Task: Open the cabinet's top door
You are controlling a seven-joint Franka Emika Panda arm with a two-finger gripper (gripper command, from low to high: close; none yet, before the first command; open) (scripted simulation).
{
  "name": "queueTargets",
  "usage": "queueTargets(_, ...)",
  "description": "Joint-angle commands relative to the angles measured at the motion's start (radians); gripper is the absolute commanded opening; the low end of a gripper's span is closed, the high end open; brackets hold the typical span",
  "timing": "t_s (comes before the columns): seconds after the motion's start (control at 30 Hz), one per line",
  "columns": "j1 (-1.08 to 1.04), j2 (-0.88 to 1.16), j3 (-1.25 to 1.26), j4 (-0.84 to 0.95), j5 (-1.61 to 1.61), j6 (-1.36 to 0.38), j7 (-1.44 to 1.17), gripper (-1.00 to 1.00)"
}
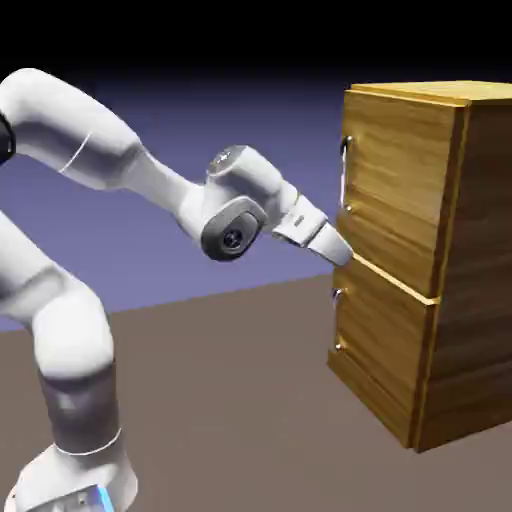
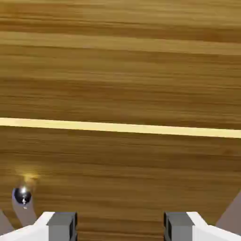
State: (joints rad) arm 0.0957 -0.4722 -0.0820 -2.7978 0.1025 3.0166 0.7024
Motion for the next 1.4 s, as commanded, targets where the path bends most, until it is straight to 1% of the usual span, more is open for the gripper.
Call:
queueTargets(0.0, 0.031, 0.036, -0.03, 0.005, 0.038, -0.008, -0.014, 0.0)
queueTargets(1.37, 1.303, 1.522, -1.276, 0.191, 1.596, -0.317, -0.602, 0.0)
